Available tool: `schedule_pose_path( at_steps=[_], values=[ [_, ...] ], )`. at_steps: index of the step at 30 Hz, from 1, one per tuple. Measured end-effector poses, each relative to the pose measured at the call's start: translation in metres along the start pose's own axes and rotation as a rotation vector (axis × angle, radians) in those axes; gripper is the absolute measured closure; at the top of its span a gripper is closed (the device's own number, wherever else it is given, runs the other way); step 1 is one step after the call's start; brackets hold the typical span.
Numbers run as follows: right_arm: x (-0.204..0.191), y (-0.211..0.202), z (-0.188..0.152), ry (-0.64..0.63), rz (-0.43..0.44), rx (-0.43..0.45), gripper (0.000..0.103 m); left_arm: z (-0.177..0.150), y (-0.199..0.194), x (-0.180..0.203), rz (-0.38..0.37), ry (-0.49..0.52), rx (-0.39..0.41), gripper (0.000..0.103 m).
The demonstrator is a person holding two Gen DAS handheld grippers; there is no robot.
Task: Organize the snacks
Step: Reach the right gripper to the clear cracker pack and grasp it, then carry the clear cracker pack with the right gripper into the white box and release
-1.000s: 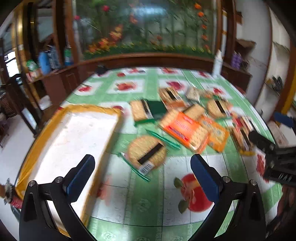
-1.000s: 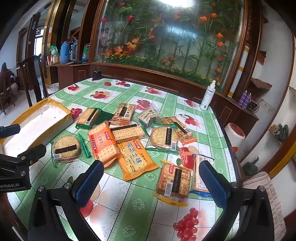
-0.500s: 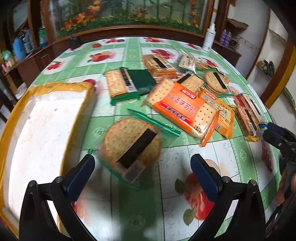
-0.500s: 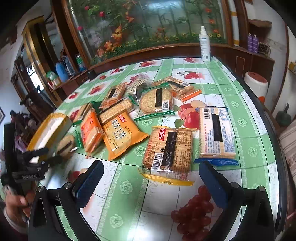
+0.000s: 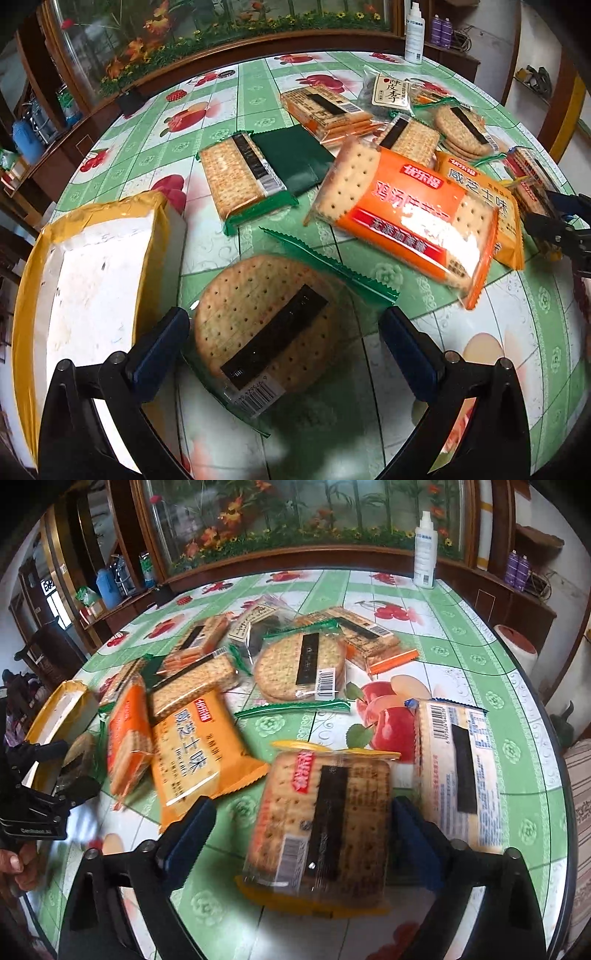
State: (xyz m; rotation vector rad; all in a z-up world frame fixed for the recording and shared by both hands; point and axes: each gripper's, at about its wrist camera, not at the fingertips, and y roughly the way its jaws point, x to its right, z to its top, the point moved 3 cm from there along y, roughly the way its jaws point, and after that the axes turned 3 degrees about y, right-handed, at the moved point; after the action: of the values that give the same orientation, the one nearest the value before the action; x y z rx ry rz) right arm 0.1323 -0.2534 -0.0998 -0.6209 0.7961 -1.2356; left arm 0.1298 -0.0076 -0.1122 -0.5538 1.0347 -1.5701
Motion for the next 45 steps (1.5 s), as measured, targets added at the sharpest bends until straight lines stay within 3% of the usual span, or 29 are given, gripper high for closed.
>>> schedule_pose_path(
  at_steps=[4, 8, 13, 20, 31, 34, 37, 45],
  values=[
    [-0.001, 0.007, 0.000, -0.030, -0.038, 0.001, 0.030, 0.002, 0.001, 0.000, -0.005, -0.012, 0.023, 0.004],
    [0.002, 0.004, 0.000, -0.015, -0.011, 0.010, 0.031, 0.006, -0.004, 0.001, 0.011, -0.004, 0.053, 0.029],
    [0.003, 0.000, -0.002, 0.004, 0.035, 0.017, 0.031, 0.005, -0.011, 0.009, -0.038, 0.016, 0.077, 0.031],
    [0.005, -0.010, -0.007, 0.034, 0.071, 0.037, 0.031, -0.001, -0.030, 0.005, -0.131, -0.064, 0.126, 0.032],
    [-0.009, -0.043, -0.013, 0.004, 0.058, 0.081, 0.031, -0.010, -0.076, 0.002, -0.106, -0.113, 0.224, 0.032],
    [-0.024, -0.060, -0.010, -0.022, 0.088, 0.107, 0.031, -0.016, -0.093, -0.007, -0.083, -0.141, 0.253, 0.032],
    [-0.048, -0.075, -0.005, -0.055, 0.149, 0.129, 0.031, -0.029, -0.114, -0.028, -0.050, -0.180, 0.276, 0.043],
    [-0.144, -0.078, 0.007, -0.189, 0.313, 0.134, 0.032, -0.069, -0.136, -0.099, 0.072, -0.325, 0.283, 0.044]
  ],
)
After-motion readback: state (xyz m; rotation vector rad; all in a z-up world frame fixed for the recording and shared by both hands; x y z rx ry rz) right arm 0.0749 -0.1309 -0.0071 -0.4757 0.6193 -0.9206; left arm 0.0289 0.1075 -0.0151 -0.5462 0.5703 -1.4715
